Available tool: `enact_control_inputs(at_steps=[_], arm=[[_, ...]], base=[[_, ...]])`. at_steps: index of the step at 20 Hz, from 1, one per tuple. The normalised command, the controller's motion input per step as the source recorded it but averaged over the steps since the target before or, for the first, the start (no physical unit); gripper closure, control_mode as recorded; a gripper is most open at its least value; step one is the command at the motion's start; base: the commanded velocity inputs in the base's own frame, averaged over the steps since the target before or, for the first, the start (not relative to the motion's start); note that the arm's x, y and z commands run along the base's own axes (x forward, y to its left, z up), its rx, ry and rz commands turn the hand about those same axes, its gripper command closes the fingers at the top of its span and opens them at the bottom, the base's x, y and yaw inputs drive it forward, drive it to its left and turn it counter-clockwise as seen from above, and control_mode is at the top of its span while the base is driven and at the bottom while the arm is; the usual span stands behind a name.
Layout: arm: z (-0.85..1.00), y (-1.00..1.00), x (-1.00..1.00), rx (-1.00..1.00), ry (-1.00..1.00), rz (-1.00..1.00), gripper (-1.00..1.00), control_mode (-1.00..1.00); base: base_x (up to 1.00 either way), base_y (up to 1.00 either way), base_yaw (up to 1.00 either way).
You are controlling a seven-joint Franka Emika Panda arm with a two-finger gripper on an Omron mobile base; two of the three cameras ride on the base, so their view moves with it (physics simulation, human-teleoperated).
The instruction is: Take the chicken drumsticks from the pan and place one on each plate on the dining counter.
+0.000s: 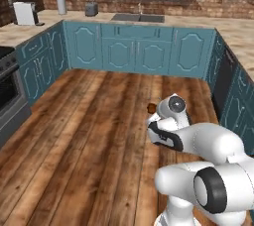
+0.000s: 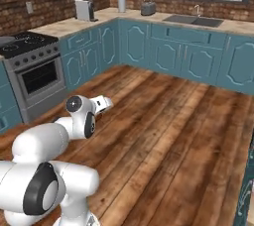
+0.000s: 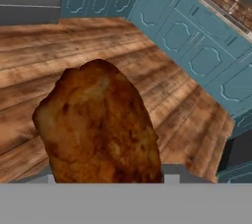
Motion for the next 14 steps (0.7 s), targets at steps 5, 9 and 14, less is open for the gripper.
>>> enact_control_inputs(at_steps=[5, 9, 14], arm=[[0.00, 0.00, 0.00, 0.00, 0.00, 0.00, 1.00, 1.00], [0.00, 0.00, 0.00, 0.00, 0.00, 0.00, 1.00, 1.00], [0.00, 0.00, 0.00, 0.00, 0.00, 0.00, 1.00, 1.00]], base=[[-1.00, -0.75, -0.06], [-1.00, -0.45, -0.11], [-0.93, -0.76, -0.09]])
